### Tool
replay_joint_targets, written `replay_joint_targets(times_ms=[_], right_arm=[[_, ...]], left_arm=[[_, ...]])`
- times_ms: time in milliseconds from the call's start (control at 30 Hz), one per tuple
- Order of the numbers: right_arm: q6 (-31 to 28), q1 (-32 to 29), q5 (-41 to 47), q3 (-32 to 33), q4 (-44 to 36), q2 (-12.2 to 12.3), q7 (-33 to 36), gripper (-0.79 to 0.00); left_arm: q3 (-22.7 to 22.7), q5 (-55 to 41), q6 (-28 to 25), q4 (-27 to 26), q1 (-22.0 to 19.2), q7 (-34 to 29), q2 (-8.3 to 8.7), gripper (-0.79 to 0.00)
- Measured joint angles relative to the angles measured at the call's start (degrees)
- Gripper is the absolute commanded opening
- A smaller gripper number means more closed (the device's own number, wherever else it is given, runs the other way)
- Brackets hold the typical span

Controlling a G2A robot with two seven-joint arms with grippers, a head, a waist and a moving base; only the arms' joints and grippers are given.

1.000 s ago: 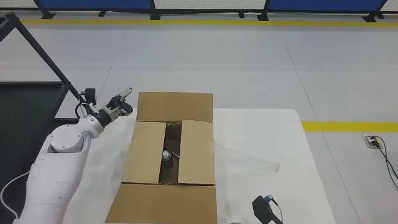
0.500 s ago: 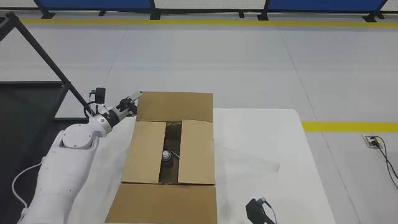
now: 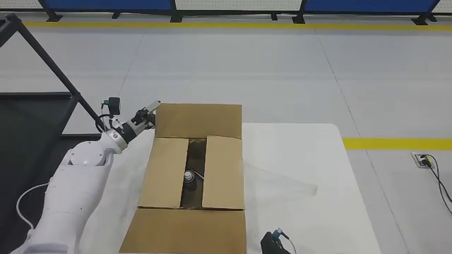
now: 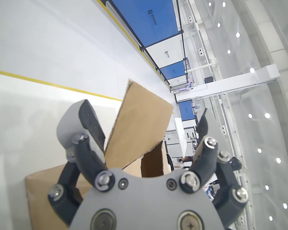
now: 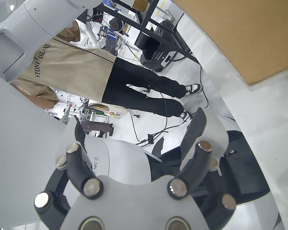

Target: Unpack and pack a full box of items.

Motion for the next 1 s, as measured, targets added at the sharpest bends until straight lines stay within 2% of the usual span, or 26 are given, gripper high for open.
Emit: replay_joint_targets(times_ms=[200, 333, 633, 867, 1000], right_arm=[[-1.08, 2.02, 4.74, -1.34, 0.22, 0.17, 0.31, 0.000], [-0.53, 3.42, 6.58, -1.76, 0.40, 0.36, 0.46, 0.000], [-0.16, 6.66, 9.58, -3.03, 0.38, 0.30, -3.63, 0.000], [-0.15, 8.65, 9.55, -3.33, 0.24, 0.26, -7.37, 0.000], [0.30, 6.78, 7.17, -0.08, -1.72, 0.80, -9.84, 0.000]], left_arm=[[-1.57, -3.91, -4.40, -0.46, 0.89, -4.53, 0.49, 0.000], [-2.87, -7.34, -6.56, -2.08, 1.83, -9.82, 1.06, 0.000], [-4.82, -12.28, -8.50, -6.03, 4.30, -18.83, 2.37, 0.000], [-5.84, -14.10, -7.57, -11.40, 7.91, -19.82, 3.76, 0.000], [-6.52, -15.41, -7.13, -13.37, 9.43, -20.27, 4.45, 0.000]])
